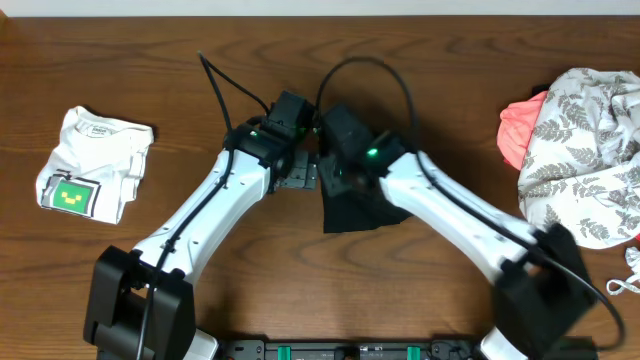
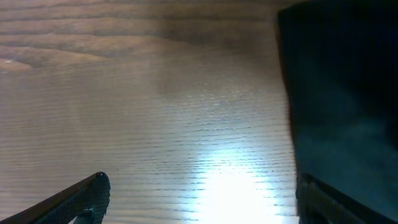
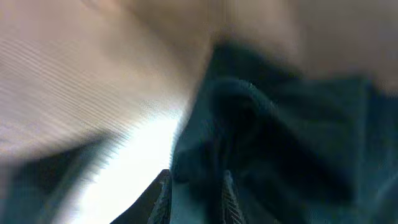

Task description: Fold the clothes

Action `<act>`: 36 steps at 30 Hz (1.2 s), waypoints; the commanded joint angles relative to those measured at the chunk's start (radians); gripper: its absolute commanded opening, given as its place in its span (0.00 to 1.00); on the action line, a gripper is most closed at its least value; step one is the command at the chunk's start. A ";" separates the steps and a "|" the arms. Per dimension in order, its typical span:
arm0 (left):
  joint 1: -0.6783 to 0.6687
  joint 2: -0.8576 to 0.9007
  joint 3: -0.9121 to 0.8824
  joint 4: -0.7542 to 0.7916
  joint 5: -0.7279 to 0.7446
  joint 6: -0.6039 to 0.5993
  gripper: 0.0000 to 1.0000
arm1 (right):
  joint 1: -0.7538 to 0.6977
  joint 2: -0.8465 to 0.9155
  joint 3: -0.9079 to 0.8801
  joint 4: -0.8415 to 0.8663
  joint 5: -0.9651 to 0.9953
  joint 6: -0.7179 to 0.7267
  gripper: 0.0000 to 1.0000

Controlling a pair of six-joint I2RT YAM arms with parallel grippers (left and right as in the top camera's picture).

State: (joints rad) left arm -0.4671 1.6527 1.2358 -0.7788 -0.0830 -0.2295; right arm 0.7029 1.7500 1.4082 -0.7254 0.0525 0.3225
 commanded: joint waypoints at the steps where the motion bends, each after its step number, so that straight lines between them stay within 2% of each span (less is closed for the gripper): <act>1: -0.016 -0.017 0.014 -0.002 0.019 -0.005 0.96 | -0.044 -0.118 0.052 -0.005 0.042 -0.013 0.26; 8: -0.016 -0.017 0.014 0.006 0.019 -0.005 0.96 | -0.180 -0.103 0.042 -0.089 0.046 -0.012 0.26; 13: -0.015 -0.021 0.014 0.016 0.019 -0.005 0.96 | -0.208 -0.017 0.019 -0.093 0.024 -0.013 0.23; 18: -0.008 -0.047 0.014 0.032 0.019 -0.005 0.96 | -0.182 0.093 0.018 -0.121 -0.089 -0.008 0.21; 23: 0.031 -0.084 0.014 0.033 0.019 -0.004 0.96 | -0.126 0.179 0.017 -0.222 -0.179 0.016 0.21; 28: 0.093 -0.124 0.014 0.034 0.020 -0.004 0.96 | -0.047 0.220 0.017 -0.290 -0.363 0.021 0.20; 36: 0.123 -0.148 0.014 0.032 0.020 0.006 0.96 | -0.007 0.219 0.017 -0.275 -0.371 0.021 0.20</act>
State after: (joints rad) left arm -0.3470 1.5185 1.2358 -0.7444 -0.0586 -0.2317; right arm 0.7021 1.9614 1.4261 -0.9909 -0.2859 0.3305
